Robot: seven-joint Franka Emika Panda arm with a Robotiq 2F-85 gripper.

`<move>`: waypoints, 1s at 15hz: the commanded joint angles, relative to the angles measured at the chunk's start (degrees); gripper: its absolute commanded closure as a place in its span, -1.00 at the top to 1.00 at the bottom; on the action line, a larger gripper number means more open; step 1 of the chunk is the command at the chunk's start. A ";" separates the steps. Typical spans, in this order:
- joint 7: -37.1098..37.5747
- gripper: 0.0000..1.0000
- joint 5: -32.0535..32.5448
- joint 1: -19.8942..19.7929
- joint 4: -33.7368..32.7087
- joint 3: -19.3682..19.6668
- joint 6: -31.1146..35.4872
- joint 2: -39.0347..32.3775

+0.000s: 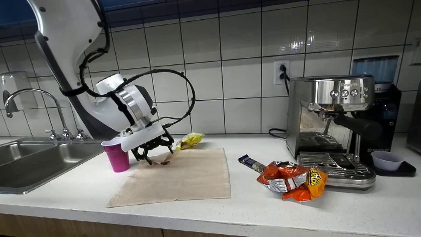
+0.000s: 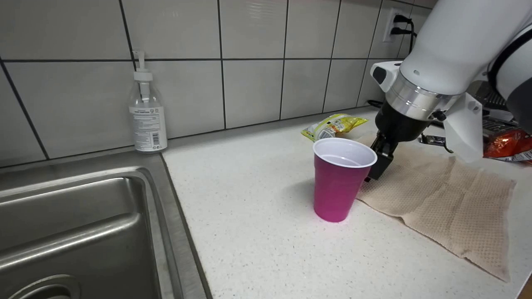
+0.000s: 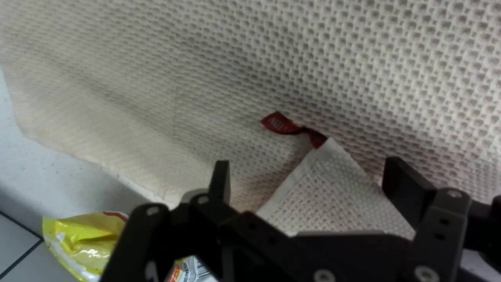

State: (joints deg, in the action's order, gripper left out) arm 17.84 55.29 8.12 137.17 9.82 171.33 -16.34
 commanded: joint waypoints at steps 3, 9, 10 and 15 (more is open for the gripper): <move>2.61 0.50 2.13 1.17 -1.49 1.39 0.73 -0.92; 2.71 -0.33 2.07 1.37 -1.44 1.87 0.75 -1.00; 2.74 -0.48 2.09 1.39 -1.44 1.92 0.73 -1.01; 2.61 -0.59 1.79 1.33 -1.30 1.86 0.54 -1.12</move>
State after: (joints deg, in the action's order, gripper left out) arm 18.19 55.31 8.52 136.69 10.59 171.33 -16.88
